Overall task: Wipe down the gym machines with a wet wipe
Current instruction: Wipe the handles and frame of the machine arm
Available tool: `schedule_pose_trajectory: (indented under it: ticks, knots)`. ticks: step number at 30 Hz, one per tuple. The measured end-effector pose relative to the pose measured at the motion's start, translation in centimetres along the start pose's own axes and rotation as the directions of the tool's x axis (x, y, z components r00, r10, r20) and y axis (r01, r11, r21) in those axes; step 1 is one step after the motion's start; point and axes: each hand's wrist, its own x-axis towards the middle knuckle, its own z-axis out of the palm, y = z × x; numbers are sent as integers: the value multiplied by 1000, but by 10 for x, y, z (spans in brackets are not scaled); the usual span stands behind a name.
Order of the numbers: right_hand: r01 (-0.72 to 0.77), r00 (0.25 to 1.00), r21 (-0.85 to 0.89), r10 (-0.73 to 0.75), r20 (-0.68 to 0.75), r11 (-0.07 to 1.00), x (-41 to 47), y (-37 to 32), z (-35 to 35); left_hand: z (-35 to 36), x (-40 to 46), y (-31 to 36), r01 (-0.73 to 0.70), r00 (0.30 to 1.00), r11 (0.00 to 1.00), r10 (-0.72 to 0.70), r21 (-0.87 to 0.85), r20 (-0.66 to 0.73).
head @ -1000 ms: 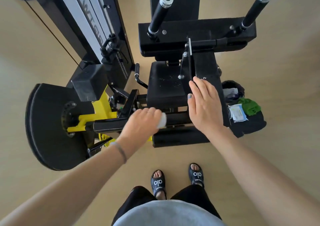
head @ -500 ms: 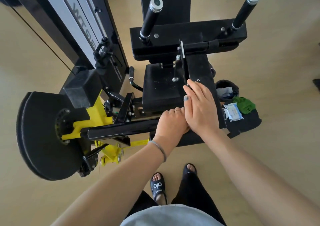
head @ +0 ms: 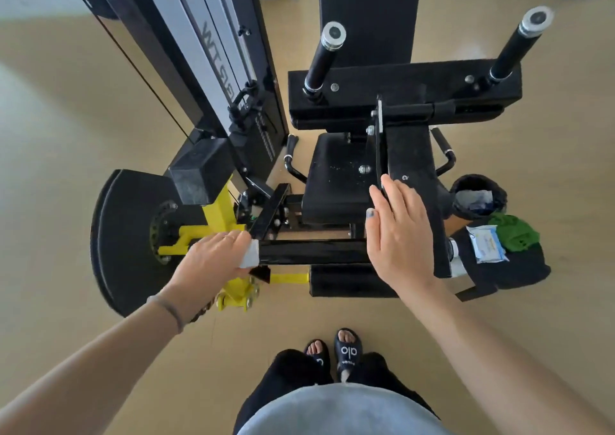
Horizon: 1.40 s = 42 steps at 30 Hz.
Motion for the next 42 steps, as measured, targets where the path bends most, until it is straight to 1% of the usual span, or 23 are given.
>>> schedule_pose_trajectory:
  ticks: [2,4,6,8,10,12,14,15,17,19,22,24,28,30,32,33,34,35,37,39,40,41,42]
  knots:
    - [-1,1000,-5,1,2,1000,1,-1,0,2,-8,-14,18,1000,1000,-18,13,5]
    - [-23,1000,8,23,-2,1000,1,-5,-2,1,-7,-12,26,1000,998,-26,52,3]
    - [-11,1000,75,13,-20,997,5,-17,-5,-2,-1,1,24,999,998,-21,63,-37]
    - [62,998,172,-61,-12,983,14,-40,-5,-4,10,22,4,997,999,-1,38,-71]
    - [81,994,316,-101,47,945,23,-69,-2,-3,24,46,-24,995,1000,23,-6,-101]
    - [-17,983,462,-69,168,887,31,-94,4,-2,36,63,-67,987,996,56,-64,-153]
    - [-111,960,516,-41,276,850,36,-109,13,0,38,66,-102,977,991,83,-89,-197]
    - [-135,952,512,-33,305,848,38,-114,18,2,37,59,-126,971,988,103,-94,-216]
    - [-172,942,490,-2,334,855,43,-119,27,6,28,35,-163,970,980,137,-114,-202]
    - [-246,931,466,74,358,850,50,-125,34,14,16,2,-176,973,973,148,-152,-178]
    - [-335,905,430,160,394,838,57,-143,44,26,-1,-38,-201,967,961,164,-190,-193]
    - [-354,890,415,165,426,838,62,-161,51,31,-6,-50,-223,966,947,182,-232,-186]
    - [-389,846,397,152,510,831,73,-195,66,38,-7,-69,-331,937,881,266,-339,-226]
    - [-416,813,390,144,564,821,79,-206,71,36,-10,-85,-281,959,860,235,-426,-159]
    - [-448,782,378,150,605,810,83,-213,74,36,-14,-103,-148,985,839,171,-523,-4]
    - [-466,767,368,160,621,805,84,-216,74,38,-15,-109,-90,986,811,153,-579,61]
    - [-481,756,360,171,631,799,85,-219,75,40,-16,-112,-46,983,759,150,-650,105]
    - [-491,750,352,181,636,797,85,-221,76,42,-16,-114,-15,979,685,157,-728,128]
    - [-502,743,336,199,638,797,84,-224,77,47,-15,-115,66,978,491,141,-868,155]
    - [-531,731,333,223,645,779,84,-224,78,51,-7,-116,224,973,296,-11,-928,231]
    - [-558,722,341,240,649,756,85,-224,79,51,0,-118,314,949,213,-101,-925,299]
    - [-589,711,358,255,655,724,87,-225,81,49,7,-122,407,907,132,-173,-904,383]
    - [-620,700,378,267,662,687,90,-226,82,46,14,-125,475,861,24,-218,-880,459]
